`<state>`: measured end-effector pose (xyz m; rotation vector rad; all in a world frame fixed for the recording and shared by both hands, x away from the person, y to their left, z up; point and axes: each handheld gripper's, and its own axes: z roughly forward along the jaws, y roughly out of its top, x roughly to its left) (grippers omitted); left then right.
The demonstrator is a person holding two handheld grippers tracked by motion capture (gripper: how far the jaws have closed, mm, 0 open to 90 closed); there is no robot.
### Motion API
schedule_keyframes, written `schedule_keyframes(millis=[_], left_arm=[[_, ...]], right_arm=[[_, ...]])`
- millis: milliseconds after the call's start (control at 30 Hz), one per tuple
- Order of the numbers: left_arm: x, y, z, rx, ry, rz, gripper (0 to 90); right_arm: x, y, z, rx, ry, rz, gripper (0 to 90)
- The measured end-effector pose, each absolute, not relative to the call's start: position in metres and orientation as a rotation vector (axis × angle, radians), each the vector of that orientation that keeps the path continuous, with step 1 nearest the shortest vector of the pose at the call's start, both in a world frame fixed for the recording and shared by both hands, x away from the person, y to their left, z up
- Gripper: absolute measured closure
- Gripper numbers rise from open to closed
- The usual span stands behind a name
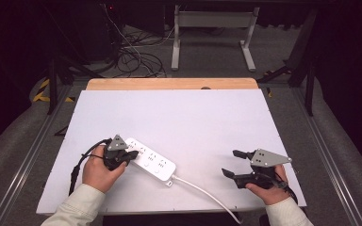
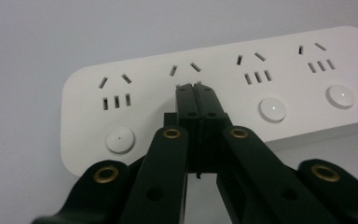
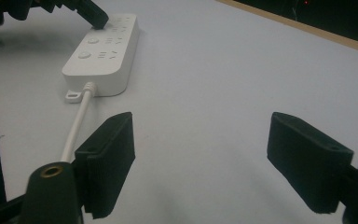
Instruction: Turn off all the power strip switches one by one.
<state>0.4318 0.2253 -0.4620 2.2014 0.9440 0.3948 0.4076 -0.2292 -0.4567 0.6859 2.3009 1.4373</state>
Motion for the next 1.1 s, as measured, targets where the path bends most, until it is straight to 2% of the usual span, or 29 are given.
schedule_keyframes(millis=[733,1100], left_arm=[[0.4318,0.2248,-0.4631,2.192,0.945,0.376,90.0],[0.4318,0.2230,-0.4636,2.209,0.928,0.413,90.0]], right_arm=[[0.4072,-0.2287,-0.4567,0.686,2.305,1.432,24.2],[0.4066,-0.2287,-0.4559,0.681,2.303,1.436,24.2]])
